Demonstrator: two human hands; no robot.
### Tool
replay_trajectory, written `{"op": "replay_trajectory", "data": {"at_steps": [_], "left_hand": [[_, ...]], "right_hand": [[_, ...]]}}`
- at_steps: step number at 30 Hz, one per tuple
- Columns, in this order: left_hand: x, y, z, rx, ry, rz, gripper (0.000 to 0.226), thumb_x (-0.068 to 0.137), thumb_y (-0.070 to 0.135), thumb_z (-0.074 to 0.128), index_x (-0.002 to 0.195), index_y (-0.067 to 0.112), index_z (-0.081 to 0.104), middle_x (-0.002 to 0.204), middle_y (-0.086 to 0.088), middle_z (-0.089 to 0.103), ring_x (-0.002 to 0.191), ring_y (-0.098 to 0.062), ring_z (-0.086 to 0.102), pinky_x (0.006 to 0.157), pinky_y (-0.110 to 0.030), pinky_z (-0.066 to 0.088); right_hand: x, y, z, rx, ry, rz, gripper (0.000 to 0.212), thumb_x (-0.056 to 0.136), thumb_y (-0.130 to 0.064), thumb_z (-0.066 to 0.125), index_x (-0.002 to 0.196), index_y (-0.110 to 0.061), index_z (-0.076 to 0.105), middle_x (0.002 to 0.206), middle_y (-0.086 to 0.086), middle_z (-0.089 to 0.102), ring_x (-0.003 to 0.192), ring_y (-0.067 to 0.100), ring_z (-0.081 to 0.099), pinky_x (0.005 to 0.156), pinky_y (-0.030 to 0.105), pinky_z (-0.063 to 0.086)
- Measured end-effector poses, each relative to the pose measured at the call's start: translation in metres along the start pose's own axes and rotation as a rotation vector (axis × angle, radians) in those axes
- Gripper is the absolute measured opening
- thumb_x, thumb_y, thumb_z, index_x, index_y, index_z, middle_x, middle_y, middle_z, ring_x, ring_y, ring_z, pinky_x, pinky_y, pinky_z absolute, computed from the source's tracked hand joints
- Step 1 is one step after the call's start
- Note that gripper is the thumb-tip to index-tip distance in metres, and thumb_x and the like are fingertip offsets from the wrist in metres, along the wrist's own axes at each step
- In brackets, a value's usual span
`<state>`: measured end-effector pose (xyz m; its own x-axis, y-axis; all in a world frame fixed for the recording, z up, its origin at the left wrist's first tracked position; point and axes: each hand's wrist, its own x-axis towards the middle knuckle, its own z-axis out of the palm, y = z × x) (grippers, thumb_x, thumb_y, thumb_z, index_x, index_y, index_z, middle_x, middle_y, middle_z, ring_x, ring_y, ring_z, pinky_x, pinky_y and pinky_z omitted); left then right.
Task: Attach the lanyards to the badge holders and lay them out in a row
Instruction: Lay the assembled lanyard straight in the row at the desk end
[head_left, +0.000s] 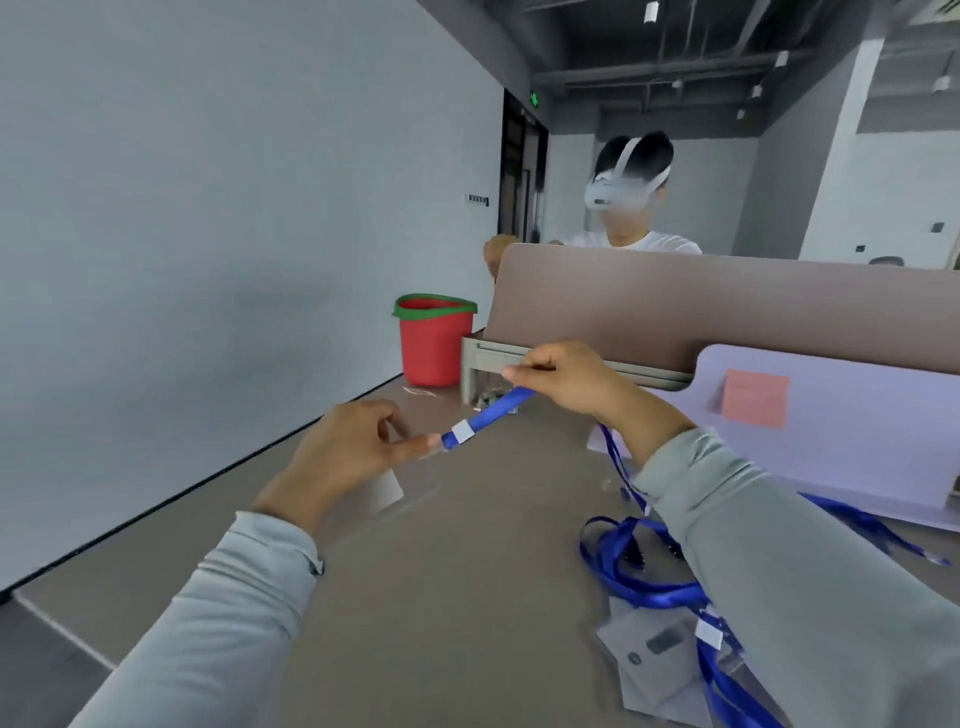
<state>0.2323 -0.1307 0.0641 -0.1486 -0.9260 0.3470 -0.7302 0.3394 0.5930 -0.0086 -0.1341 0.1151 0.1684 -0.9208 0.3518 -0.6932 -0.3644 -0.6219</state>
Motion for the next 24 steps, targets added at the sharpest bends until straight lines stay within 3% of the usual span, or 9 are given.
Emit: {"op": "replay_trajectory", "data": {"at_steps": [4,6,9,13,20,24], "left_hand": [[-0.015,-0.053,-0.035,0.051,0.036,-0.133,0.037,0.064,0.058,0.072,0.071,0.023,0.062,0.067,0.005,0.055,0.062,-0.013,0.051,0.057,-0.026,0.039],[-0.025,-0.077,-0.050,0.068,0.050,-0.207,0.041,0.061,0.062,0.071,0.072,0.023,0.062,0.067,0.004,0.055,0.061,-0.013,0.051,0.058,-0.027,0.039],[-0.037,-0.106,-0.065,0.083,0.063,-0.281,0.058,0.046,0.076,0.059,0.072,0.024,0.061,0.069,0.005,0.057,0.064,-0.012,0.053,0.059,-0.027,0.040],[-0.043,-0.135,-0.075,0.136,0.084,-0.322,0.041,0.069,0.059,0.067,0.079,0.020,0.062,0.071,0.006,0.055,0.066,-0.012,0.051,0.057,-0.025,0.037],[-0.044,-0.168,-0.068,0.241,0.101,-0.374,0.035,0.075,0.057,0.063,0.080,0.023,0.057,0.069,0.008,0.053,0.067,-0.013,0.051,0.057,-0.026,0.036],[-0.041,-0.184,-0.048,0.257,0.051,-0.409,0.035,0.080,0.052,0.060,0.098,0.022,0.057,0.084,0.006,0.057,0.076,-0.015,0.055,0.066,-0.026,0.041]], "right_hand": [[0.038,-0.026,0.041,-0.009,-0.018,-0.068,0.038,0.087,-0.034,0.062,0.070,0.000,0.062,0.052,0.001,0.046,0.039,0.004,0.041,0.042,0.010,0.030],[0.054,-0.035,0.064,0.006,-0.052,-0.076,0.045,0.085,-0.036,0.064,0.065,0.003,0.058,0.054,0.005,0.047,0.046,0.013,0.041,0.051,0.023,0.035],[0.071,-0.048,0.101,0.003,-0.095,-0.101,0.051,0.084,-0.036,0.066,0.046,-0.012,0.040,0.047,-0.002,0.034,0.045,0.012,0.031,0.050,0.026,0.026],[0.091,-0.064,0.140,0.033,-0.121,-0.098,0.052,0.083,-0.036,0.066,0.048,-0.016,0.033,0.048,-0.004,0.031,0.045,0.010,0.029,0.048,0.023,0.023],[0.116,-0.071,0.184,0.001,-0.148,-0.130,0.050,0.082,-0.043,0.064,0.049,-0.018,0.035,0.050,-0.003,0.035,0.050,0.013,0.033,0.052,0.028,0.027],[0.110,-0.045,0.218,-0.046,-0.254,-0.085,0.053,0.085,-0.039,0.062,0.050,-0.018,0.028,0.050,-0.003,0.028,0.049,0.014,0.026,0.051,0.029,0.022]]}}
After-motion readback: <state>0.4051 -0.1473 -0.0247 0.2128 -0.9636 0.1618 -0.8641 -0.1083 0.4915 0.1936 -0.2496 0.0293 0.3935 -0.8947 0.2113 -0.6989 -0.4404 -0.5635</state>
